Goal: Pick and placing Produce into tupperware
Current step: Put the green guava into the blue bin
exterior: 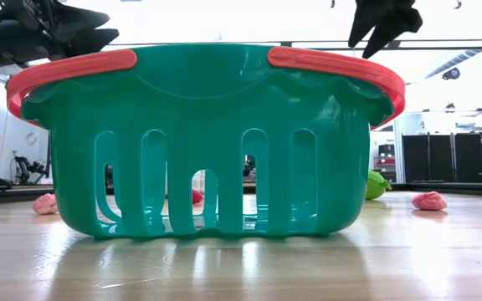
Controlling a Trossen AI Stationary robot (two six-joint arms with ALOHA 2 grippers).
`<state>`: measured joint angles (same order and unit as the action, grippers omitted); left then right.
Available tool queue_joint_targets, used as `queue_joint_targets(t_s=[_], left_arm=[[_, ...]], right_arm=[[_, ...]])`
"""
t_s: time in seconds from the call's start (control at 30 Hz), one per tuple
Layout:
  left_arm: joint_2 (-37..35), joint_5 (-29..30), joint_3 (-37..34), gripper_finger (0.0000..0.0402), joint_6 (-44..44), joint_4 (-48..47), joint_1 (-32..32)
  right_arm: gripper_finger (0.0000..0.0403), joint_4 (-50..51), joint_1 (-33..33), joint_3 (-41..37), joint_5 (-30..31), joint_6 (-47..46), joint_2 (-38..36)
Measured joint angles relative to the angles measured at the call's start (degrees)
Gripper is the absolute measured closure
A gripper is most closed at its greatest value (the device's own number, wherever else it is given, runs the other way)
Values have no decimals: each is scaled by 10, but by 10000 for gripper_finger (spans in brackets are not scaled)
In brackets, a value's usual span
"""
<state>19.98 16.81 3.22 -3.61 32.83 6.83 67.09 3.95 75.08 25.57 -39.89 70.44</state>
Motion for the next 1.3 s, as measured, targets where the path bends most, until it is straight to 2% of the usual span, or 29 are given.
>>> queue_joint_targets(t_s=[0.23, 0.57, 0.87, 1.3], left_arm=[[0, 0, 0, 228, -3, -3, 0], [0, 0, 0, 228, -3, -3, 0], [0, 0, 0, 228, -3, -3, 0], [2, 0, -2, 228, -2, -3, 0]], right_arm=[[116, 38, -28, 51, -3, 22, 48], [37, 64, -143, 27, -90, 38, 78], [33, 38, -191, -16, -110, 68, 91], [32, -49, -200, -78, -141, 89, 158]])
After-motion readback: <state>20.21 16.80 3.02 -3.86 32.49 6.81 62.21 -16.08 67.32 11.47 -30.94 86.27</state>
